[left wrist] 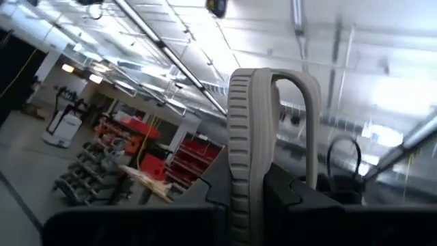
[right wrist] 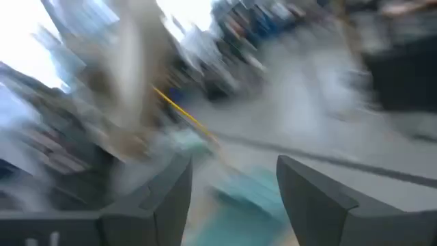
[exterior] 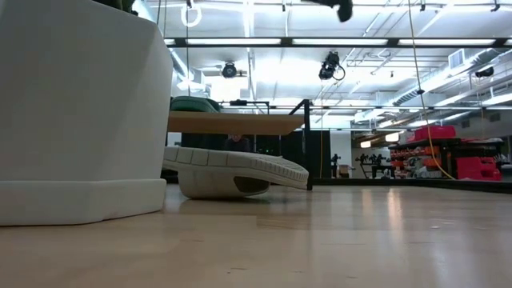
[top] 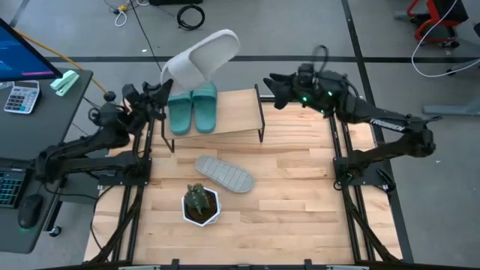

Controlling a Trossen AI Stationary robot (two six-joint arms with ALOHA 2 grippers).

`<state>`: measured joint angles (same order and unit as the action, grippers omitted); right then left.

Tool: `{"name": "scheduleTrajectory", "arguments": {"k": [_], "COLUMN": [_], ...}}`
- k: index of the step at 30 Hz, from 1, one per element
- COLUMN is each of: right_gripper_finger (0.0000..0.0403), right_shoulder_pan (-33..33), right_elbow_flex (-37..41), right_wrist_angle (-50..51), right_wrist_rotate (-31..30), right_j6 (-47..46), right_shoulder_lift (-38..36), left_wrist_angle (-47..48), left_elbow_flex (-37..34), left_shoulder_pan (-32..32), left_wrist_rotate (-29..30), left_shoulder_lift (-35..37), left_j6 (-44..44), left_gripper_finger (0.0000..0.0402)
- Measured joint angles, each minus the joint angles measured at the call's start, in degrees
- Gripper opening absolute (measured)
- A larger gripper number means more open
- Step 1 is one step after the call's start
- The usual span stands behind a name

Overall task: Pick and place slides into the shelf
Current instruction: Put the right gray slipper on the shelf

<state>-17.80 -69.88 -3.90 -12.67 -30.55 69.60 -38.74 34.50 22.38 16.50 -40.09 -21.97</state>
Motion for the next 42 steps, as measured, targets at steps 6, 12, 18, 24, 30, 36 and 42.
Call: {"name": "scheduleTrajectory", "arguments": {"k": [6, 12, 18, 24, 30, 36, 42], "right_gripper_finger": [0.0220, 0.0224, 0.0245, 0.0274, 0.0272, 0.0259, 0.0262], "right_shoulder_pan": [-0.1, -0.6, -0.4, -1.0, -1.9, -3.2, -3.7], "right_elbow_flex": [15.8, 16.1, 5.9, -6.0, -13.4, -14.0, -14.0], "right_wrist_angle": [-46.8, -57.1, -58.8, -44.8, -39.9, -34.7, -33.9], "right_wrist_rotate": [1.1, 1.7, 7.5, 8.7, 10.9, 10.9, 10.0], "right_j6": [-11.4, -15.8, -10.7, -9.4, -9.4, -9.4, -9.1], "right_shoulder_lift": [3.4, 12.2, 19.1, 23.5, 27.3, 27.8, 27.8], "left_wrist_angle": [-3.6, -10.0, -10.3, -11.9, -12.6, -13.0, -13.2], "left_elbow_flex": [-3.1, -3.0, -3.0, -3.0, -2.9, -2.9, -2.9], "left_shoulder_pan": [-3.0, -5.6, -6.9, -6.9, -6.9, -6.9, -6.9], "left_wrist_rotate": [4.5, 5.2, 6.7, 6.8, 6.4, 5.0, 3.6], "left_shoulder_lift": [-2.3, -6.2, -8.0, -8.0, -7.9, -7.5, -7.3], "left_j6": [-0.8, 0.1, 0.1, 0.1, 0.0, 0.9, 0.9], "left_gripper_finger": [0.0038, 0.0037, 0.0037, 0.0037, 0.0037, 0.0037, 0.0037]}}
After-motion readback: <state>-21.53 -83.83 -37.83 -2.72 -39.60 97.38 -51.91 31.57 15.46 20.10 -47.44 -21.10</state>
